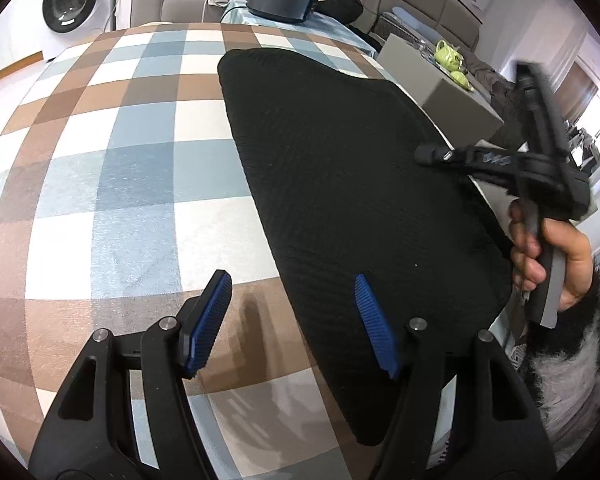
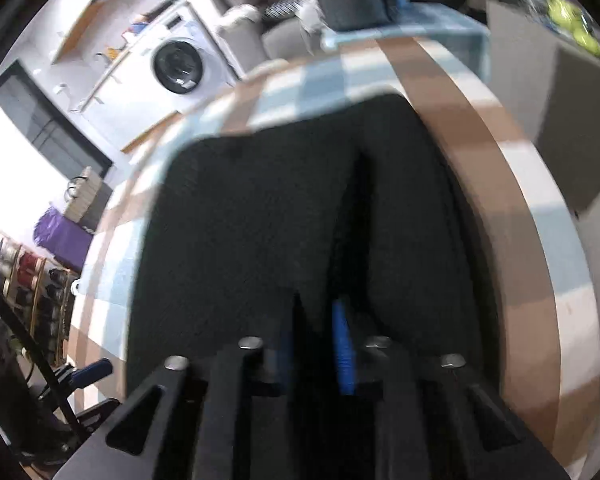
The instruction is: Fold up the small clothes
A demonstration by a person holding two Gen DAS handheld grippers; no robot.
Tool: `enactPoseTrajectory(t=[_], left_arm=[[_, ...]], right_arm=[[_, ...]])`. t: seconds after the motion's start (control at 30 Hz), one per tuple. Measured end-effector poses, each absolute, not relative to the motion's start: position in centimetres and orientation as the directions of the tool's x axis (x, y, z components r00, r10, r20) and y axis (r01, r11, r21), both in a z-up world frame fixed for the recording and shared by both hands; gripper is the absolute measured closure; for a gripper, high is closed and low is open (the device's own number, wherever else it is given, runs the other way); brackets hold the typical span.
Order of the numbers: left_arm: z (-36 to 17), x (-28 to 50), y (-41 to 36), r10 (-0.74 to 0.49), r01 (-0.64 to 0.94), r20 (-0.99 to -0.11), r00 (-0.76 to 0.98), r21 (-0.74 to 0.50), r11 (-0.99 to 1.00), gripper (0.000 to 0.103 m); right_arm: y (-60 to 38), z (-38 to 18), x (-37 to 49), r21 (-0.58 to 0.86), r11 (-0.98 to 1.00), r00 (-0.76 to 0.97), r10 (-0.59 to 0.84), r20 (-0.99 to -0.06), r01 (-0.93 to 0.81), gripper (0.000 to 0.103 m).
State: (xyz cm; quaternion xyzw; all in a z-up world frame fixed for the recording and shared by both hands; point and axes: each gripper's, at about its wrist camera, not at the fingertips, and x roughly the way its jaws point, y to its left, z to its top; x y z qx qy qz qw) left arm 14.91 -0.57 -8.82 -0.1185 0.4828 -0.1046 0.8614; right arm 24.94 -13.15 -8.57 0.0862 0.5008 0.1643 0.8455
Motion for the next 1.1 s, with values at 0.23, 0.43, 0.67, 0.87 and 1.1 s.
enactPoseTrajectory(t=[0.23, 0.43, 0.67, 0.87, 1.1], left_arm=[[-8.9, 15.5, -0.5, -0.311, 0.073, -0.803, 0.509, -0.319, 0.945, 0.042], [-9.1, 15.5, -1.6, -0.308, 0.089, -0.812, 0.496, -0.305, 0.948, 0.042], [-9.3, 15.3, -1.4, -0.316, 0.083, -0.815, 0.486, -0.317, 0.945, 0.042], [-9.1, 15.2, -1.9, -0.321, 0.099, -0.815, 0.482, -0.313, 0.944, 0.042], [-9.1, 14.2, -1.8, -0.315, 0.084, -0.819, 0.48, -0.314, 0.946, 0.042]], right_arm=[[-13.8, -5.3, 22.2, 0.168, 0.967, 0.584, 0.251, -0.772, -0.193, 0.096], [-16.3, -8.7, 23.3, 0.285, 0.954, 0.465, 0.297, -0.834, -0.099, 0.086], [-17.8, -8.8, 17.1, 0.426, 0.883, 0.417, 0.47, -0.778, -0.2, 0.069], [-17.1, -7.8, 14.4, 0.366, 0.888, 0.486, 0.46, -0.743, -0.28, 0.098], [-17.5, -9.3, 14.5, 0.268, 0.943, 0.483, 0.331, -0.811, -0.196, 0.096]])
